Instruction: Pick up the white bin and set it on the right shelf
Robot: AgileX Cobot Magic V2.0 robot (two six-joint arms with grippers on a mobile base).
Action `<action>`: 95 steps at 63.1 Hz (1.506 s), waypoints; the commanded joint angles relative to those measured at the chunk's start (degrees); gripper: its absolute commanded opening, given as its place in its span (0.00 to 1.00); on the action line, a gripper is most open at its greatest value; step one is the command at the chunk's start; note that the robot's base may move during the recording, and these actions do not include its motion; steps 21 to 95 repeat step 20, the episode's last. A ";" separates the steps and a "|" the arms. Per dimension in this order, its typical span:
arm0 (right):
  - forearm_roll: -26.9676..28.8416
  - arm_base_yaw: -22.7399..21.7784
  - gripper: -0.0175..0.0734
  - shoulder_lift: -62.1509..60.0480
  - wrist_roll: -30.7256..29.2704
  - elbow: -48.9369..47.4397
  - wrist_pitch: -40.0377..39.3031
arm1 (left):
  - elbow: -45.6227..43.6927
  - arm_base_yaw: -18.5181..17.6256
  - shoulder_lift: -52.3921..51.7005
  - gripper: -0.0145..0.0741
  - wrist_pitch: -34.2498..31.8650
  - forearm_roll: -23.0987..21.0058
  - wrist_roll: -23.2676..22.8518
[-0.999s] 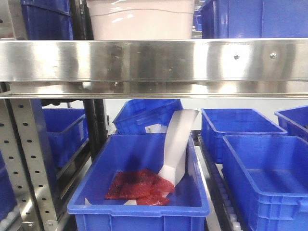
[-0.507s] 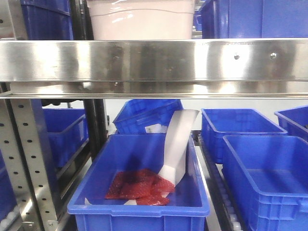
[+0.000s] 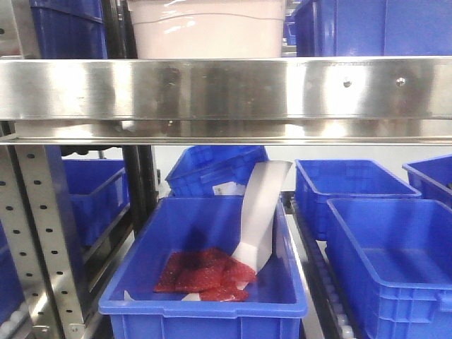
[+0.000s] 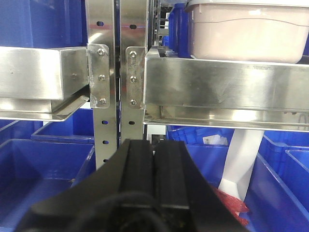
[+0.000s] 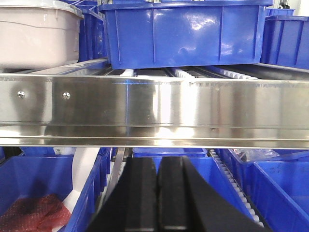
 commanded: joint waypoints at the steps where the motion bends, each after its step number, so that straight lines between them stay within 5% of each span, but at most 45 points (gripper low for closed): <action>1: 0.12 -0.06 0.27 -1.12 -0.13 0.02 -4.61 | -0.01 -0.43 -0.03 0.03 -5.33 -0.07 -0.42; 95: 0.12 -0.06 0.27 -1.12 -0.13 0.02 -4.61 | -0.01 -0.43 -0.03 0.03 -5.33 -0.07 -0.42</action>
